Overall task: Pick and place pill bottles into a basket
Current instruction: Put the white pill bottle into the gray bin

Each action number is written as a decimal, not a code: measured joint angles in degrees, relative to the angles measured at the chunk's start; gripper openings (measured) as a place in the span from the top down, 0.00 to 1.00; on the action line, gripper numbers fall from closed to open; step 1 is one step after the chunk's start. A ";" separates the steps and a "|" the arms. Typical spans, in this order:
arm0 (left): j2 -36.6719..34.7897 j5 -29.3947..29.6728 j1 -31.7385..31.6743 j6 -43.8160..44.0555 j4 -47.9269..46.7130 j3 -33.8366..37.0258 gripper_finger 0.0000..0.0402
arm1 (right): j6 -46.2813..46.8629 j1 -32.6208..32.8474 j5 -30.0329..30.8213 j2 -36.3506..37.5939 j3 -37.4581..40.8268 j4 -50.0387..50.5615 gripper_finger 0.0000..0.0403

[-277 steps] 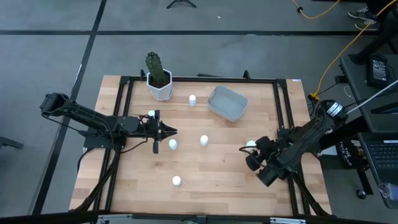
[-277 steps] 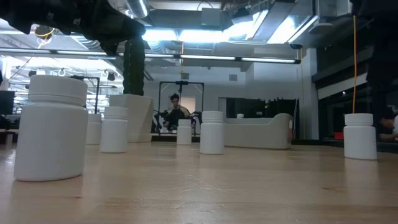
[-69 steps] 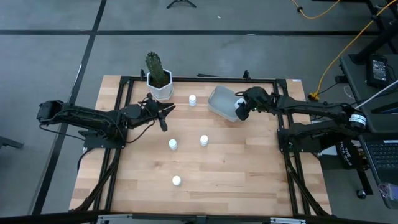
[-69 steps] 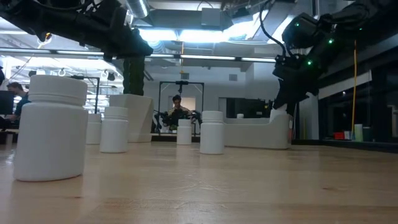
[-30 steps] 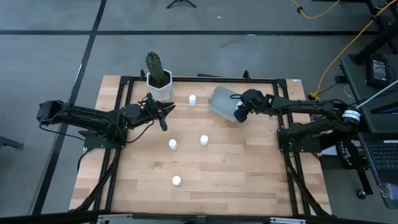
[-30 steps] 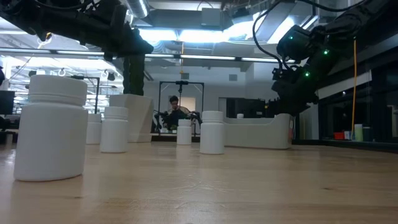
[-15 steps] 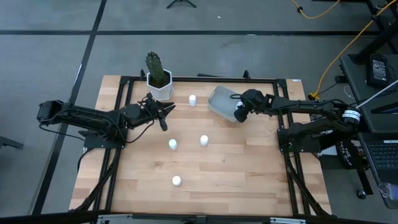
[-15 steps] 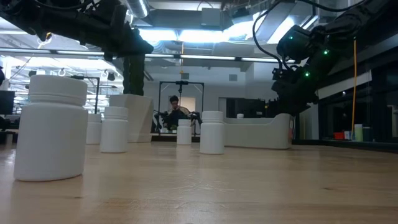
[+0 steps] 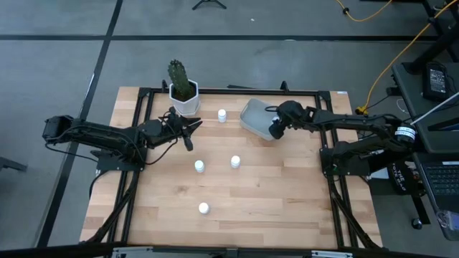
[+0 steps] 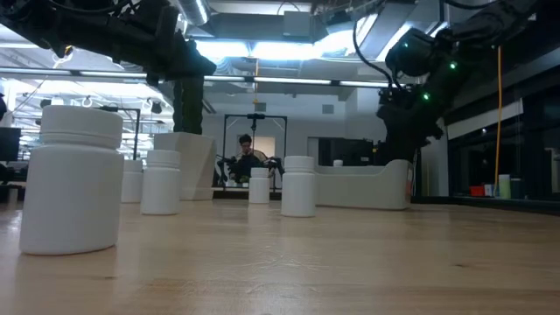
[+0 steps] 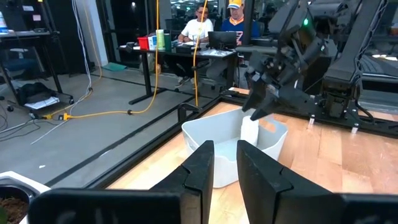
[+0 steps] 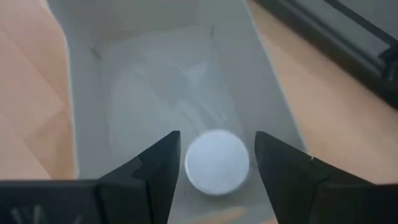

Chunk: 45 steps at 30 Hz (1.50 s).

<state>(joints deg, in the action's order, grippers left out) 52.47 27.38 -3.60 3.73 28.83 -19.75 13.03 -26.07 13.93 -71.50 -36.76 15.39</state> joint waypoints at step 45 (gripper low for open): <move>0.02 -29.55 0.17 -4.96 -14.00 0.00 0.89 | -7.38 30.50 8.42 18.40 27.54 -48.12 0.93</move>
<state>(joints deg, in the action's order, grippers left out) 52.49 -2.17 -3.42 -1.23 14.83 -19.75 5.65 4.43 22.35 -53.10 -9.22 -32.73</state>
